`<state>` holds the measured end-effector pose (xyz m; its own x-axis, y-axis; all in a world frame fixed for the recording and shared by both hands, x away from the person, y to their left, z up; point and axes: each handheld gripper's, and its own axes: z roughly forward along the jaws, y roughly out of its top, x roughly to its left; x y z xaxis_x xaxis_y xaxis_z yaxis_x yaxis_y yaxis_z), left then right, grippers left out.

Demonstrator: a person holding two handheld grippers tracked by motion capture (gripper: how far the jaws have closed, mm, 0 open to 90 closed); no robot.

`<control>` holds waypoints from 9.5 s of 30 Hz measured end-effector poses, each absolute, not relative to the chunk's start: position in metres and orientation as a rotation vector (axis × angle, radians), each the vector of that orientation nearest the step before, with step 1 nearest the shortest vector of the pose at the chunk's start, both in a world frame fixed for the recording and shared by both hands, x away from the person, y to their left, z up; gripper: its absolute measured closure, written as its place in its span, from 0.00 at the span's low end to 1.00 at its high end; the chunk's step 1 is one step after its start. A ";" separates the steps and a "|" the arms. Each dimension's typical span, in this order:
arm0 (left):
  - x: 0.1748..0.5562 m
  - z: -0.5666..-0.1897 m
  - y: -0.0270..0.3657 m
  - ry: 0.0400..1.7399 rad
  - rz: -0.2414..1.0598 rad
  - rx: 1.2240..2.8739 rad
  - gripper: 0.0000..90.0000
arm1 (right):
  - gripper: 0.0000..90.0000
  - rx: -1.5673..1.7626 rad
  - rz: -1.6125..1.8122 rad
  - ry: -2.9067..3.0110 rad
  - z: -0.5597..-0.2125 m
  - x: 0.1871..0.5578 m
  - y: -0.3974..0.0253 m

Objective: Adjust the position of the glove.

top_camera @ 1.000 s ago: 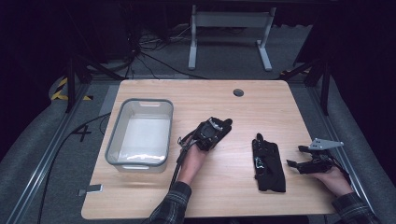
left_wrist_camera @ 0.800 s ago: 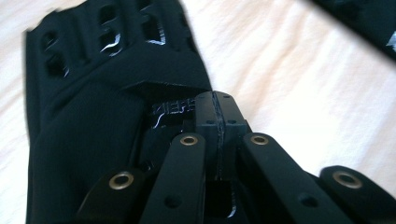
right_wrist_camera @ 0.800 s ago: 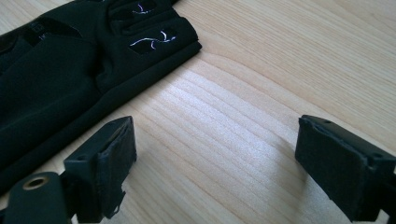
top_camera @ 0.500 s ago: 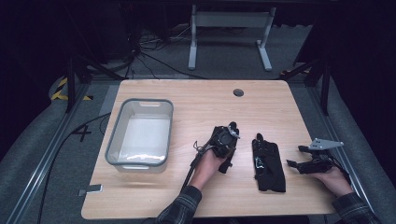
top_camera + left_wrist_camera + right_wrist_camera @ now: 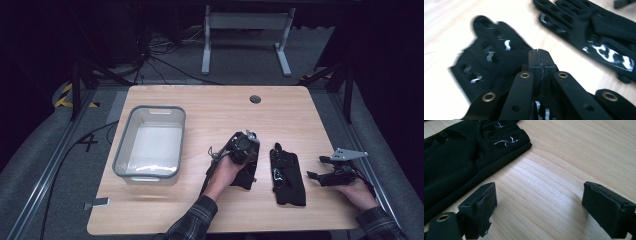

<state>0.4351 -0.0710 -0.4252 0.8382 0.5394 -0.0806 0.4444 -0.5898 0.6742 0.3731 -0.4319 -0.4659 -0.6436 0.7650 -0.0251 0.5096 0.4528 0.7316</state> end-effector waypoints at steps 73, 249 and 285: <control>0.370 -0.452 -0.029 0.899 0.150 2.295 1.00 | 1.00 0.811 1.083 2.614 -0.455 0.365 -0.370; 0.404 -0.452 -0.101 0.713 -0.026 2.275 1.00 | 1.00 0.690 1.058 2.675 -0.446 0.386 -0.328; 0.409 -0.434 -0.074 0.699 0.043 2.329 0.79 | 0.83 0.548 1.198 2.690 -0.438 0.361 -0.296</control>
